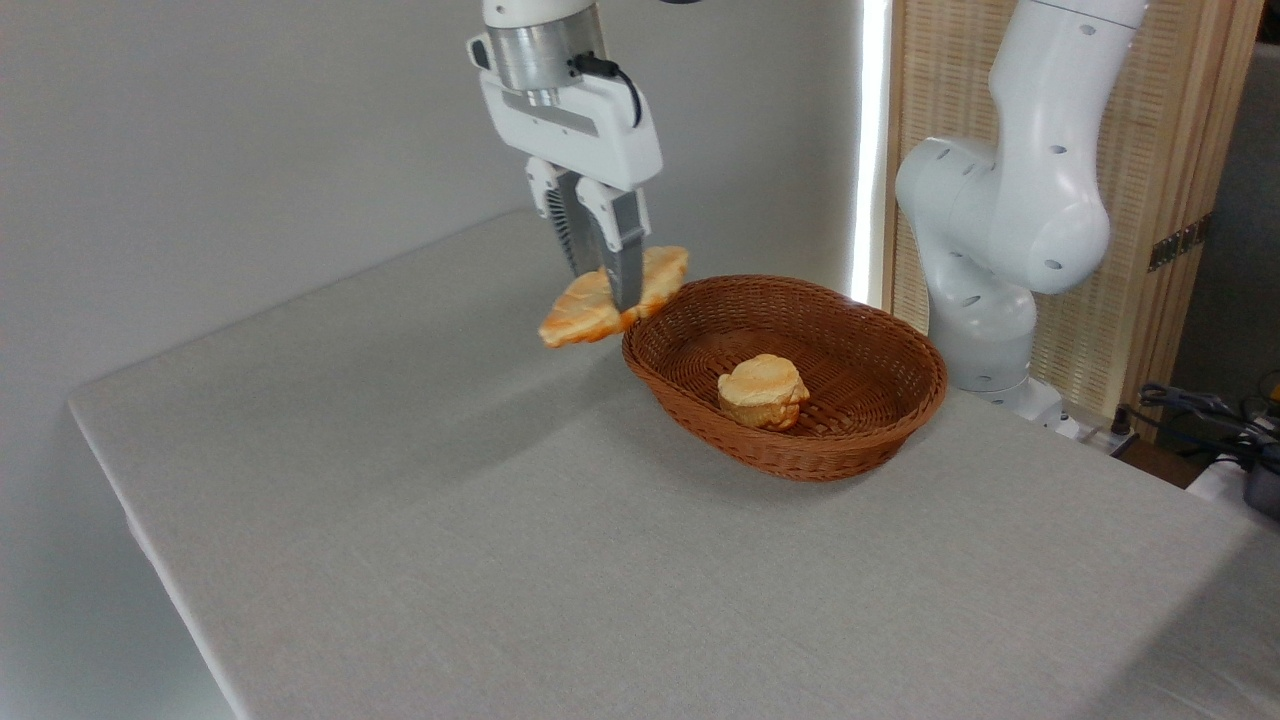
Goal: Put bread into the basket
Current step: 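Lower the bread into the basket beside the bun and release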
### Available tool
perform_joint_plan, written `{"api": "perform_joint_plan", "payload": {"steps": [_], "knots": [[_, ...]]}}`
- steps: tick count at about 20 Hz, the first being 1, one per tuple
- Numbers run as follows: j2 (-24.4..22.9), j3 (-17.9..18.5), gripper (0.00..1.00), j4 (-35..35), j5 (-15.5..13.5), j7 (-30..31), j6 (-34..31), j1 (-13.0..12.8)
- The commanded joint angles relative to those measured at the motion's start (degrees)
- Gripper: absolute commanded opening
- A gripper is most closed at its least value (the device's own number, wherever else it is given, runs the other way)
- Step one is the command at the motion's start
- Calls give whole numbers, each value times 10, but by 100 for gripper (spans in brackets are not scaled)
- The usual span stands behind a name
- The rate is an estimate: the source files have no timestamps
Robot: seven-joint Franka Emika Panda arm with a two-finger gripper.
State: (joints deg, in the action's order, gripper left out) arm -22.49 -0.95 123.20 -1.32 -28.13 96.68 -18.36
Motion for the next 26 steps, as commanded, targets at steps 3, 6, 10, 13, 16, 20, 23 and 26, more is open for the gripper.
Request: {"api": "perform_joint_plan", "payload": {"steps": [3,6,10,13,16,20,23,26], "knots": [[-52,9,56,81,1,-16,-14,-26],[-58,8,74,101,1,-16,-27,-34],[-55,7,92,105,1,-16,-41,-46],[-52,7,100,114,1,-16,-44,-52],[-46,7,100,114,1,-17,-42,-52],[-39,7,100,114,1,-23,-41,-51],[-35,8,100,114,1,-23,-38,-51],[-35,8,100,108,1,-25,-32,-50]]}}
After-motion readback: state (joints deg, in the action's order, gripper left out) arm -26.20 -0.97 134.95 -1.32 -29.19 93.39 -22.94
